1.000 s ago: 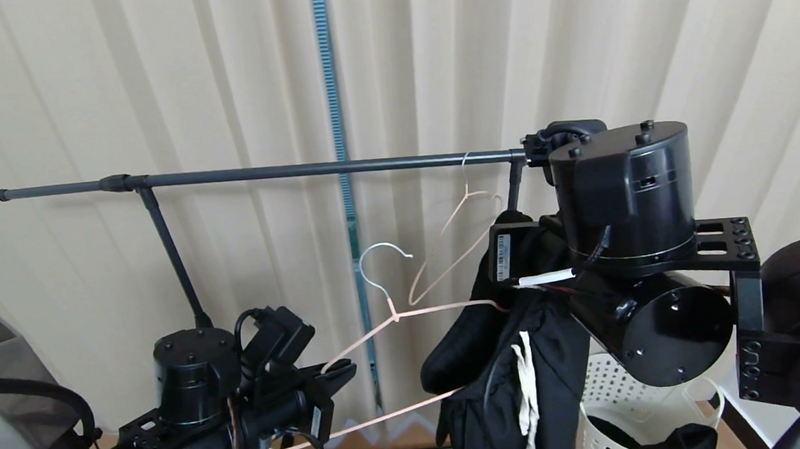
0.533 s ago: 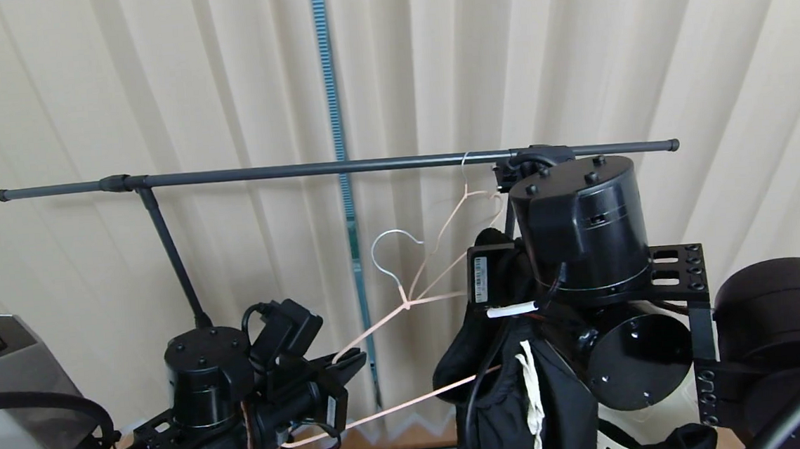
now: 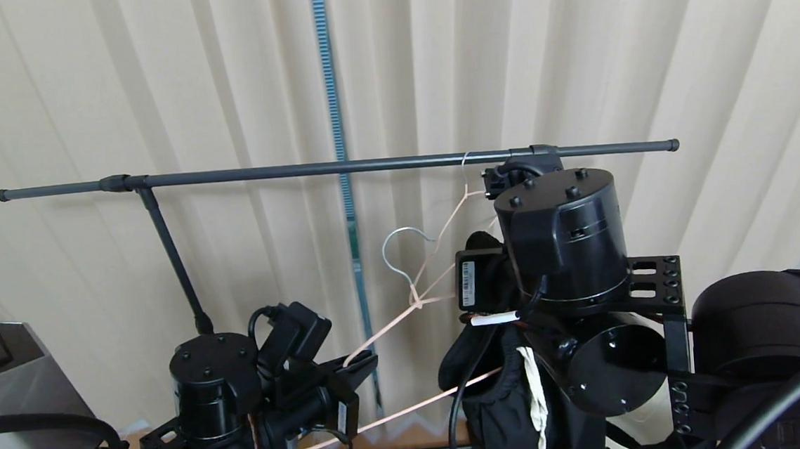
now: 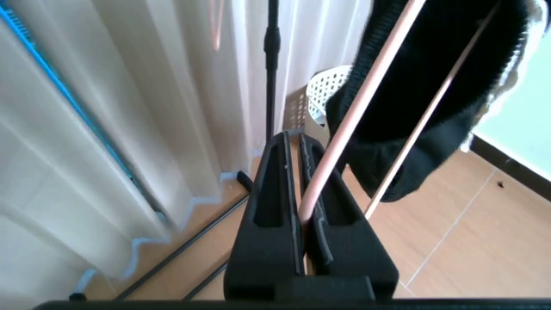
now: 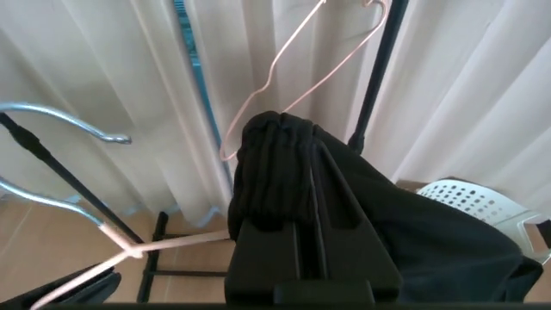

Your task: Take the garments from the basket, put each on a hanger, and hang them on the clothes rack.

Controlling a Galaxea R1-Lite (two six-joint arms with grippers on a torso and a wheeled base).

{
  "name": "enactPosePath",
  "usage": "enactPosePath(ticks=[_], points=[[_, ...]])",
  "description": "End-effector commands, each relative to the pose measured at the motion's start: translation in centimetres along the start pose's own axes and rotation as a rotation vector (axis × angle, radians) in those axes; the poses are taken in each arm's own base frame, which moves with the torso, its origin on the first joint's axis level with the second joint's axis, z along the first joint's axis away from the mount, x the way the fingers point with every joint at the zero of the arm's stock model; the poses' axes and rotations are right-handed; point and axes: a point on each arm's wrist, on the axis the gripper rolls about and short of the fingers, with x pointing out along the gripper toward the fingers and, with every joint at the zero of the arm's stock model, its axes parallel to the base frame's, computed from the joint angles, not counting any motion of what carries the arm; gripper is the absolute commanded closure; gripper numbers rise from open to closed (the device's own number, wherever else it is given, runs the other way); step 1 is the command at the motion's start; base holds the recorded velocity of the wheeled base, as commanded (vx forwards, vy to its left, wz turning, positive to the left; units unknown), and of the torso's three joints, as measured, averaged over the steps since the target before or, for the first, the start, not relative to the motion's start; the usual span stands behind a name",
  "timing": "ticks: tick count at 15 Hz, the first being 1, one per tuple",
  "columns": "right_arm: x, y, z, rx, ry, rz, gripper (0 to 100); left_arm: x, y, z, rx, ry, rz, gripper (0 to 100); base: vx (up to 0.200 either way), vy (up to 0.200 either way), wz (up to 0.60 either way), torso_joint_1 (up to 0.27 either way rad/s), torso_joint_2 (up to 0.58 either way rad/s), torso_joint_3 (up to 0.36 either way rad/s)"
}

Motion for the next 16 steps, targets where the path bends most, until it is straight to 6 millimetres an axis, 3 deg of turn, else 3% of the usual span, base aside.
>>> enactPosePath(ticks=[1,6,10,16], points=[[-0.3,0.5,-0.1,0.013,-0.001,0.017,100,-0.1,-0.4,-0.2,0.004,0.008,-0.016,100,0.000,0.000,0.00,0.000,0.00,0.000],[-0.5,0.6,0.5,0.060,-0.038,0.029,100,0.2,-1.0,-0.7,0.009,0.032,-0.035,100,0.000,0.000,0.00,0.000,0.00,0.000],[-2.0,1.7,0.0,0.046,-0.030,0.083,100,0.2,-1.0,-0.7,0.007,0.021,-0.033,100,0.000,0.000,0.00,0.000,0.00,0.000],[-1.6,1.2,0.2,0.058,-0.035,0.062,100,0.2,-0.9,-0.5,0.003,-0.006,-0.021,100,0.000,0.000,0.00,0.000,0.00,0.000]])
